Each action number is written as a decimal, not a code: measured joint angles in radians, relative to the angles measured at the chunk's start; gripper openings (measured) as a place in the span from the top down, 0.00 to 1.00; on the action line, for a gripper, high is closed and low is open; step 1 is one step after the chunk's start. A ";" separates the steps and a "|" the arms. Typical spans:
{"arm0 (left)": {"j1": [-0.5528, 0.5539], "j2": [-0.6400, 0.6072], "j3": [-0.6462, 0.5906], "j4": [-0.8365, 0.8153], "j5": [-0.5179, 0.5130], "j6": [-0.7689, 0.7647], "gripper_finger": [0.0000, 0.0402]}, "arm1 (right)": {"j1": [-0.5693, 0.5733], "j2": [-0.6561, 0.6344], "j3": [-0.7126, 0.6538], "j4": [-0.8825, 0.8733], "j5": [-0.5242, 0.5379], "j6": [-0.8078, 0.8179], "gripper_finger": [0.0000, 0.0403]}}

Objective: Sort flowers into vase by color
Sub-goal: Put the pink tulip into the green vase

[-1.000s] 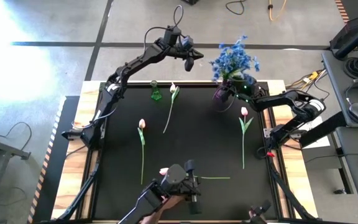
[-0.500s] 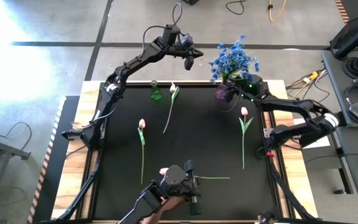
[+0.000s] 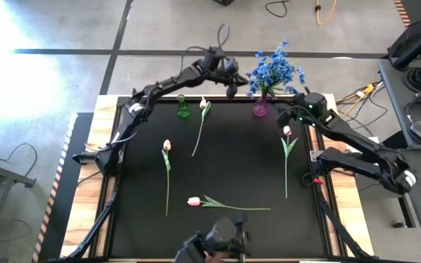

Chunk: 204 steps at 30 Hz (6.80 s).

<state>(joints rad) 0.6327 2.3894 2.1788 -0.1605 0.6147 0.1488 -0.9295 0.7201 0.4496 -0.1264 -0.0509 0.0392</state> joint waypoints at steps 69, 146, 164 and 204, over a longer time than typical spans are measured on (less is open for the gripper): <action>-0.076 -1.426 -1.553 0.184 -0.343 -0.353 1.00 | 0.237 0.383 0.330 -1.040 -0.026 0.621 0.45; 0.325 -1.590 -1.553 0.194 0.003 -0.413 1.00 | 0.787 0.774 0.746 0.194 0.193 0.231 0.97; 0.325 -1.719 -1.581 0.141 -0.109 -0.375 1.00 | 0.573 1.350 1.643 0.042 0.340 -0.251 0.97; 0.325 -1.783 -1.638 0.137 -0.145 -0.429 1.00 | 0.543 1.442 1.749 -0.078 0.336 -0.288 0.97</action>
<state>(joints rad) 0.9573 0.6060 0.5407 -0.0235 0.4694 -0.2798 -0.3866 2.1620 2.1982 -0.2048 0.2848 -0.2488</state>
